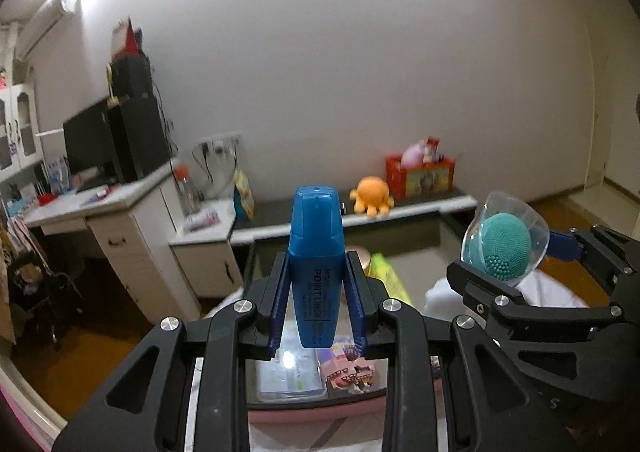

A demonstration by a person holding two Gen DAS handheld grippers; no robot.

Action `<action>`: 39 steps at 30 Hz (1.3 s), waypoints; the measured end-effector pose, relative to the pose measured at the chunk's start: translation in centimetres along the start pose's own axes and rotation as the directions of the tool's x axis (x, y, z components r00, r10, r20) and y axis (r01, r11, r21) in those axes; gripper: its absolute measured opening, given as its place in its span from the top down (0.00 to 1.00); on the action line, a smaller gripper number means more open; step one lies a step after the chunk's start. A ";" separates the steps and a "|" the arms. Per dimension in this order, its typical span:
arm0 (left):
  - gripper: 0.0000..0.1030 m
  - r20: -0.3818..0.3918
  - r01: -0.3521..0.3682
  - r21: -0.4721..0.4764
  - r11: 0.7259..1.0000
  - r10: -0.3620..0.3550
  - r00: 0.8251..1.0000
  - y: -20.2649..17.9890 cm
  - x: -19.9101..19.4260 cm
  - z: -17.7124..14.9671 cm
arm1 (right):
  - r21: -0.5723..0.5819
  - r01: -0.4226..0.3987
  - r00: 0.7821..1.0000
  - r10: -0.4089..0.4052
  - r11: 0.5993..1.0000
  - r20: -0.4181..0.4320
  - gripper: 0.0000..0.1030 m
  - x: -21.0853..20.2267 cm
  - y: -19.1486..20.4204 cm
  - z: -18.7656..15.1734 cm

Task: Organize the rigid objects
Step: 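Carry highlighter and teal brush case into the pink box and open both tools, then withdraw both tools from the box back over the bed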

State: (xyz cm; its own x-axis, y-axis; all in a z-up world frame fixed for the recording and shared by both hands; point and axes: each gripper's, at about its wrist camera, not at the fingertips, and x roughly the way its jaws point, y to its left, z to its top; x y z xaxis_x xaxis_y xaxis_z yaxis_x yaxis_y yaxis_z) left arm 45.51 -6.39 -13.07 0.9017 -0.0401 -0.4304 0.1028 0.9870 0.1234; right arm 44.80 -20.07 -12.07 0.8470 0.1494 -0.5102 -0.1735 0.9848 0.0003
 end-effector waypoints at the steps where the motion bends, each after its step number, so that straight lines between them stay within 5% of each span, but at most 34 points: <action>1: 0.74 -0.027 -0.001 0.007 1.000 0.001 1.000 -0.2 1.1 -0.3 | 0.000 0.003 1.000 -0.003 1.000 -0.030 0.28 1.1 -0.2 -0.4; 7: 0.73 -0.119 0.024 0.019 1.000 -0.021 0.993 -1.1 5.0 -1.6 | -0.001 0.024 0.994 -0.024 1.000 -0.109 0.28 3.9 -1.3 -2.0; 12: 0.72 -0.116 -0.002 0.040 0.999 0.007 0.993 -1.4 5.6 -1.6 | -0.003 0.039 0.986 -0.039 0.999 -0.162 0.28 5.8 -1.8 -3.0; 16: 0.41 -0.109 -0.020 0.036 0.999 0.024 0.994 -1.2 5.5 -1.6 | -0.024 0.062 0.983 -0.065 0.998 -0.174 0.28 6.8 -1.9 -3.1; 20: 0.21 -0.091 -0.037 0.021 0.999 0.038 0.995 -0.4 5.3 -1.5 | -0.026 0.078 0.981 -0.081 0.997 -0.176 0.28 7.2 -2.1 -2.9; 23: 0.14 -0.082 -0.047 0.029 0.998 0.049 0.995 -0.5 4.9 -1.4 | -0.037 0.104 0.981 -0.109 0.994 -0.159 0.18 7.1 -2.3 -2.7; 31: 0.00 0.009 -0.062 -0.024 0.998 0.063 0.998 1.1 -0.1 0.1 | -0.027 0.092 0.993 -0.093 0.995 -0.073 0.18 2.3 -1.9 -1.0; 39: 0.00 0.139 -0.060 -0.104 0.993 0.074 0.987 3.6 -9.2 0.3 | -0.008 0.032 0.997 -0.031 0.999 0.072 0.10 -7.0 -0.5 -0.4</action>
State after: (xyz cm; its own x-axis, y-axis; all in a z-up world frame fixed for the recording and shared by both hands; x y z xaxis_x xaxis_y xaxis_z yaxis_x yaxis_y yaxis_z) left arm 37.73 -2.46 -8.44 0.9565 0.0117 -0.2913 0.0045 0.9985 0.0548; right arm 38.72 -21.60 -8.80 0.8859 0.1246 -0.4468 -0.1504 0.9884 -0.0228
